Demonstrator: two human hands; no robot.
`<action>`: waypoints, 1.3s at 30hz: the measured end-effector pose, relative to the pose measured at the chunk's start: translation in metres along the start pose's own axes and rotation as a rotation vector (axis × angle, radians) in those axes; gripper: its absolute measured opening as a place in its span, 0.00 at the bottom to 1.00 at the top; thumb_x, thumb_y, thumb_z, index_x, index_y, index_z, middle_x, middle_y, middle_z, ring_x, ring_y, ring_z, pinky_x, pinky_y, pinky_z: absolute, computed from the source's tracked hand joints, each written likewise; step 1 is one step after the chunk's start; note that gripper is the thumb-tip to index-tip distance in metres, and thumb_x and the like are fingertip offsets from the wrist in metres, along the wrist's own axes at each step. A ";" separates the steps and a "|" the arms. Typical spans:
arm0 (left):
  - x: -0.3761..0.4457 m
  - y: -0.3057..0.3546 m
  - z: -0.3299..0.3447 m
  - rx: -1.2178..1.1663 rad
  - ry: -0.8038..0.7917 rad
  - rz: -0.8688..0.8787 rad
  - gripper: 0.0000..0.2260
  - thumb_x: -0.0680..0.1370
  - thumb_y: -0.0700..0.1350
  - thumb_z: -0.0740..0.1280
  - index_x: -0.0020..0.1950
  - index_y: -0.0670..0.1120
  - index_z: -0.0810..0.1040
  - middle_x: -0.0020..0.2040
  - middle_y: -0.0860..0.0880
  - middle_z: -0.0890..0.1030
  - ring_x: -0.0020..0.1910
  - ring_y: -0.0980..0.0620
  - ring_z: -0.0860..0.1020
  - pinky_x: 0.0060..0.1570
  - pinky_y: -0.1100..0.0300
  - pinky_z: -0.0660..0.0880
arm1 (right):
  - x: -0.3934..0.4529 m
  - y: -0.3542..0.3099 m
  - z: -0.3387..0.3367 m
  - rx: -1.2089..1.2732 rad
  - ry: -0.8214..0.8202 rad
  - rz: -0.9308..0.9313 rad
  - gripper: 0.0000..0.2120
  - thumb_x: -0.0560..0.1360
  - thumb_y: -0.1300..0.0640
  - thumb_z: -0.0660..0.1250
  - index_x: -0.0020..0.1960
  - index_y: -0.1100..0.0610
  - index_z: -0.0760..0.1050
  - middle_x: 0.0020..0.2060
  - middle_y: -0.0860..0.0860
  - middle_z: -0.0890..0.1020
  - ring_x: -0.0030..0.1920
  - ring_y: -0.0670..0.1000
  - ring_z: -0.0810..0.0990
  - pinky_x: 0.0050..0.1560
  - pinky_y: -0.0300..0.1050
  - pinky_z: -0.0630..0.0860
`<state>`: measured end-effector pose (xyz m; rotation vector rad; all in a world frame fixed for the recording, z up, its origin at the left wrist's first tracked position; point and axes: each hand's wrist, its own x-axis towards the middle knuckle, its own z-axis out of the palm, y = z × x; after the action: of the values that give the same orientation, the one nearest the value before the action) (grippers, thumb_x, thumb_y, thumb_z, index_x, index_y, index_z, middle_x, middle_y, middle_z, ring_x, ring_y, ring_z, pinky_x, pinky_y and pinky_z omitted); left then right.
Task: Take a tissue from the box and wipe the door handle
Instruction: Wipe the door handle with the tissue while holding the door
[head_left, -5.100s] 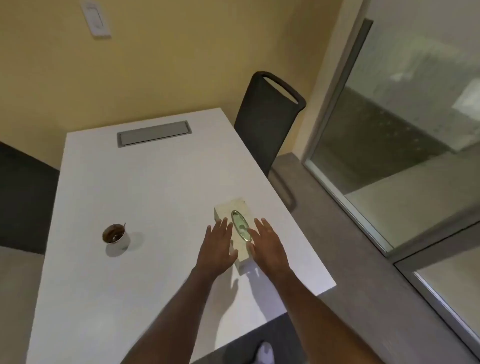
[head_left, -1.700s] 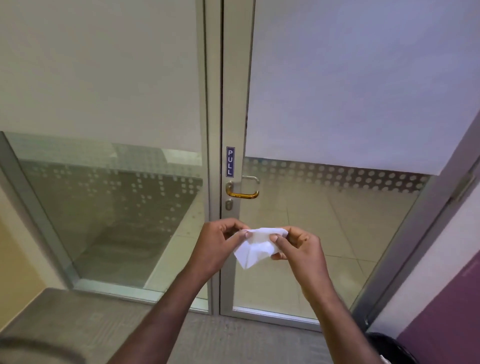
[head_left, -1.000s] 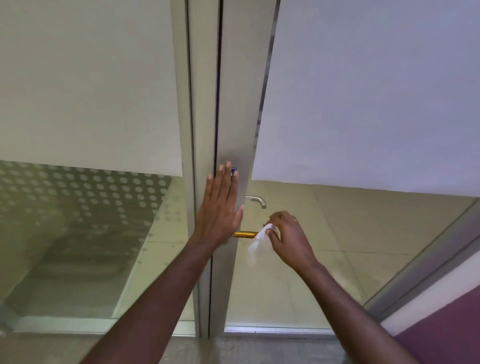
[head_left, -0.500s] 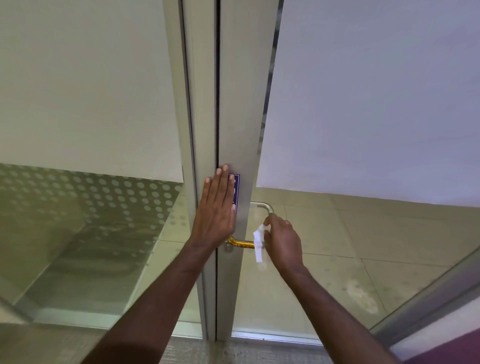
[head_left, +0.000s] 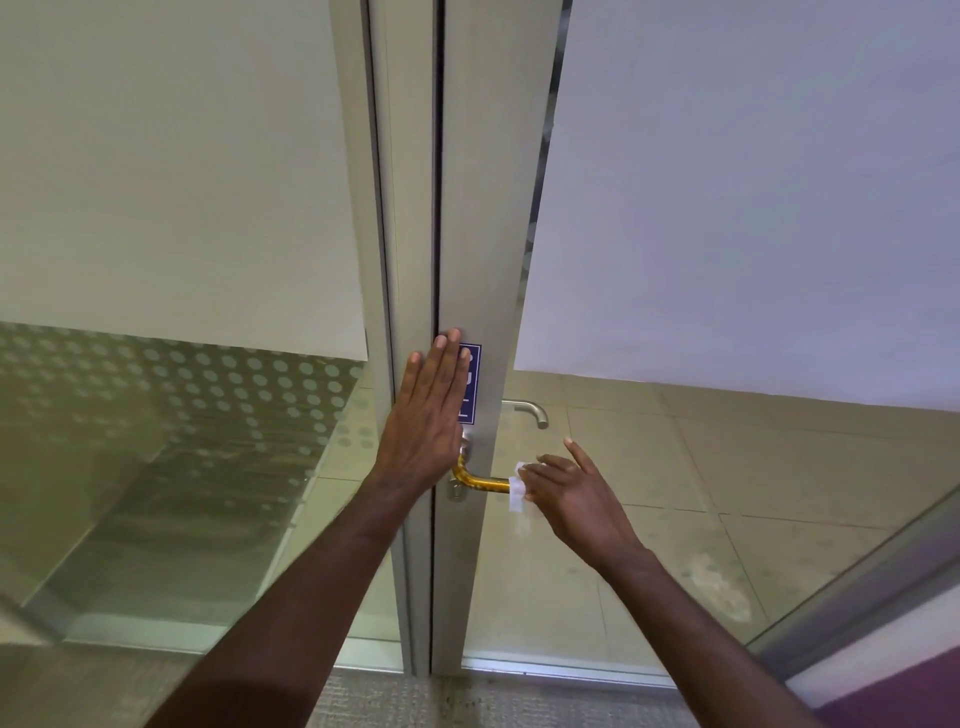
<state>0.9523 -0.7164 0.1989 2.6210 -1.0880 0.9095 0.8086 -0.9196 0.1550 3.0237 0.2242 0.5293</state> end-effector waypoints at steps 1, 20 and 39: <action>0.000 0.000 -0.001 -0.003 0.000 0.001 0.37 0.77 0.47 0.50 0.83 0.40 0.39 0.84 0.40 0.38 0.84 0.41 0.43 0.82 0.44 0.45 | 0.001 -0.003 0.001 0.005 -0.001 0.008 0.15 0.75 0.58 0.73 0.62 0.55 0.81 0.56 0.52 0.86 0.58 0.52 0.83 0.75 0.58 0.64; 0.002 -0.002 -0.002 0.012 -0.043 0.010 0.40 0.76 0.44 0.56 0.83 0.39 0.39 0.84 0.38 0.40 0.84 0.41 0.41 0.82 0.43 0.41 | 0.059 -0.108 0.006 -0.022 -0.082 0.278 0.22 0.76 0.64 0.62 0.71 0.62 0.71 0.53 0.57 0.85 0.53 0.55 0.83 0.80 0.53 0.46; 0.000 -0.008 0.004 -0.060 0.020 0.052 0.37 0.76 0.47 0.47 0.83 0.40 0.38 0.84 0.40 0.42 0.84 0.40 0.46 0.82 0.43 0.44 | 0.084 -0.121 0.004 0.037 -0.029 0.419 0.15 0.80 0.64 0.59 0.64 0.59 0.77 0.49 0.57 0.86 0.50 0.56 0.84 0.77 0.51 0.58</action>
<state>0.9597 -0.7127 0.1960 2.5414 -1.1654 0.8967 0.8717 -0.7870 0.1689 3.1160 -0.4147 0.5080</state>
